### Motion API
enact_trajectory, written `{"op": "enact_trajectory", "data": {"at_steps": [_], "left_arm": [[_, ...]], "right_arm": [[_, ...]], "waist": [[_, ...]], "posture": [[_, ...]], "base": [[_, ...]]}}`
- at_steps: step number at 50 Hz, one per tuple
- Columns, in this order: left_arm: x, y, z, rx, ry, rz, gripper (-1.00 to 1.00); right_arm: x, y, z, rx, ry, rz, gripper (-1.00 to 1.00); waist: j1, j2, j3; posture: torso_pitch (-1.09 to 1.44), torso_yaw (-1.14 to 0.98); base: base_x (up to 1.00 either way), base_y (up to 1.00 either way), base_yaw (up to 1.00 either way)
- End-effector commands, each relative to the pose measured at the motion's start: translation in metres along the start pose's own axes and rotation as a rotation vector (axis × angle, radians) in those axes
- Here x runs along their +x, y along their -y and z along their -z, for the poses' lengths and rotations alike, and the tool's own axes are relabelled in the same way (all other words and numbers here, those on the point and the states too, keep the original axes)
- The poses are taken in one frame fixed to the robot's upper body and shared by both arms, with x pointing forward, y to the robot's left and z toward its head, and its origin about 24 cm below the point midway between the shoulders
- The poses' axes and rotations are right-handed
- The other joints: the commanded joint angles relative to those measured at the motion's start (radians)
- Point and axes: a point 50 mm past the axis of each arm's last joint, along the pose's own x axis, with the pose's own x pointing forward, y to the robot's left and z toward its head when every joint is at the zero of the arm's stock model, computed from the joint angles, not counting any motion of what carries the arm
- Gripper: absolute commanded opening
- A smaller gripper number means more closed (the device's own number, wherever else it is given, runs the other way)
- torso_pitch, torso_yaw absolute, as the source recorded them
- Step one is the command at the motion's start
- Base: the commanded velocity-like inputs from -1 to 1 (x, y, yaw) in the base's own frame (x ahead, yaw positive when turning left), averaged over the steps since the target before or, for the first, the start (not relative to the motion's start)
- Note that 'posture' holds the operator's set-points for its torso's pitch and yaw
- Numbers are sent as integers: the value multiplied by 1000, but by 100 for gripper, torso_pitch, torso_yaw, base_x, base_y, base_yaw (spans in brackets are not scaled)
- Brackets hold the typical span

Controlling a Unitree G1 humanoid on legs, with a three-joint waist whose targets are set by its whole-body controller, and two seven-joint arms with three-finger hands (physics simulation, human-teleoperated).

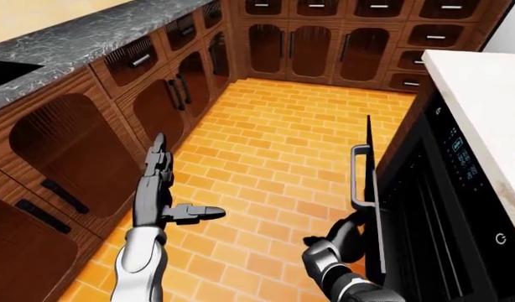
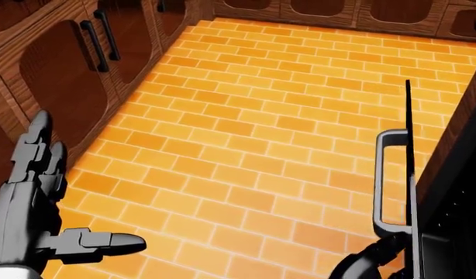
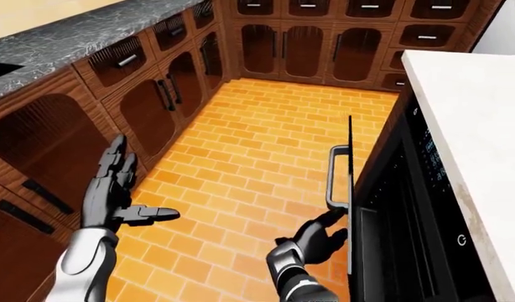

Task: Close the dishwasher door

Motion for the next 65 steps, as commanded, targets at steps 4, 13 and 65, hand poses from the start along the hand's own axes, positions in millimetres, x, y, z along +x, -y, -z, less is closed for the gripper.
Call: {"op": "enact_trajectory", "data": {"at_steps": [4, 13, 65], "left_arm": [[1, -1, -17, 9, 88, -1, 100], [1, 0, -15, 12, 86, 3, 100], [-5, 3, -18, 20, 93, 9, 100]], "right_arm": [[29, 21, -22, 35, 63, 144, 100], [47, 33, -26, 44, 43, 169, 100], [119, 81, 27, 63, -85, 107, 100]], "waist": [[-14, -8, -23], [-17, -7, -26], [-25, -44, -19]], "posture": [[0, 0], [0, 0], [0, 0]], "base": [[0, 0, 0], [0, 0, 0], [0, 0, 0]]}}
